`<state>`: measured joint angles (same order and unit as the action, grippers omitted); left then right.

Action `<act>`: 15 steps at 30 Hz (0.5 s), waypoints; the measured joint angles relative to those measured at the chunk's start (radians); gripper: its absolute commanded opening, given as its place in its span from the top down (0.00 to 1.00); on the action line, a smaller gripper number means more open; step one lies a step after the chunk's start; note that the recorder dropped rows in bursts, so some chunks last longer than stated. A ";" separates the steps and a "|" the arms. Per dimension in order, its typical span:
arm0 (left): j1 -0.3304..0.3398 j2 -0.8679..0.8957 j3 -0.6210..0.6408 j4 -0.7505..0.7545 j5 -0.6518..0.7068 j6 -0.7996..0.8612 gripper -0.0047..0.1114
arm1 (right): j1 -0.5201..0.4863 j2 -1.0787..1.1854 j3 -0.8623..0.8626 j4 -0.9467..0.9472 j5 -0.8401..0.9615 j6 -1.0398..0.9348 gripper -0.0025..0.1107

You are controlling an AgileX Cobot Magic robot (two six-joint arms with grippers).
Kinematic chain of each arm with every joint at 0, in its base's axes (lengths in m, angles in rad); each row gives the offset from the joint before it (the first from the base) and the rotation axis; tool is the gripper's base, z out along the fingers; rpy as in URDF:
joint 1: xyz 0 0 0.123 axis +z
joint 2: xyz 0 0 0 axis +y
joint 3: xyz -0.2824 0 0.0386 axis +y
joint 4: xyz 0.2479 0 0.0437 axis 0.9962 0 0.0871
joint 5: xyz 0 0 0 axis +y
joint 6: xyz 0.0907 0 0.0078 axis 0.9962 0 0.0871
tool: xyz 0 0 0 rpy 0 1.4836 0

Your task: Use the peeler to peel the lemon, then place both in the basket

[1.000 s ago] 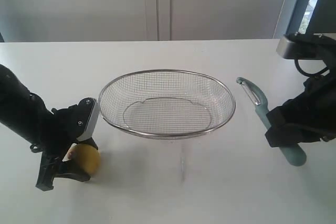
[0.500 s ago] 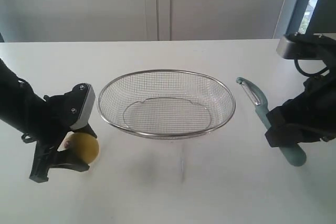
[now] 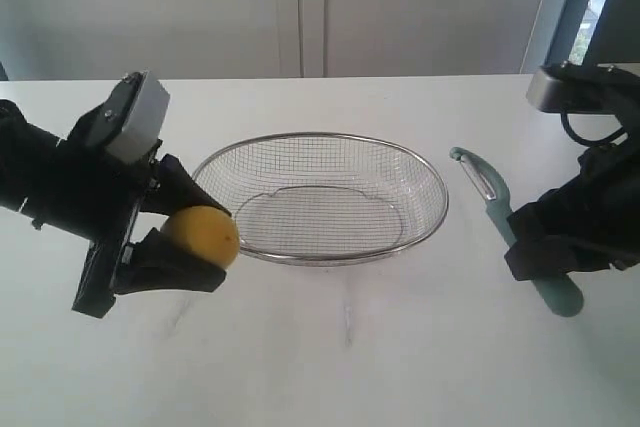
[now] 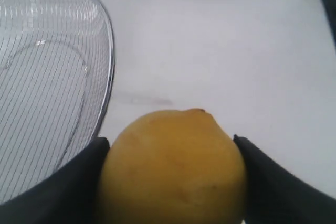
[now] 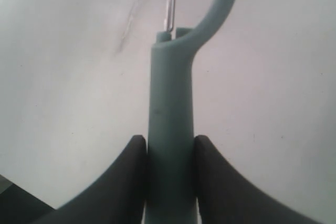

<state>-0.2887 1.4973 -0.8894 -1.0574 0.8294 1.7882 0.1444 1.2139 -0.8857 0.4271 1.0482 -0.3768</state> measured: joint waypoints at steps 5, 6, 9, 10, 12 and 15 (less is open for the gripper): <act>0.000 0.000 0.000 -0.145 0.142 0.000 0.96 | 0.000 0.000 0.000 0.000 0.000 0.000 0.98; 0.000 0.000 0.000 -0.167 0.159 0.000 0.96 | 0.000 0.000 0.000 0.000 0.000 0.000 0.98; 0.000 0.000 0.000 -0.235 0.201 0.000 0.96 | 0.000 0.000 0.000 0.000 0.000 0.000 0.98; 0.000 0.000 0.000 -0.255 0.209 0.000 0.96 | 0.000 0.000 0.000 0.000 0.000 0.000 0.98; 0.000 0.000 0.000 -0.285 0.221 0.000 0.96 | 0.000 0.000 0.000 0.000 0.000 0.000 0.98; 0.000 0.000 0.000 -0.304 0.226 0.000 0.96 | 0.000 0.000 0.000 0.000 0.000 0.000 0.98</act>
<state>-0.2887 1.4973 -0.8894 -1.3617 1.0549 1.7882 0.1444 1.2139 -0.8857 0.4271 1.0482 -0.3768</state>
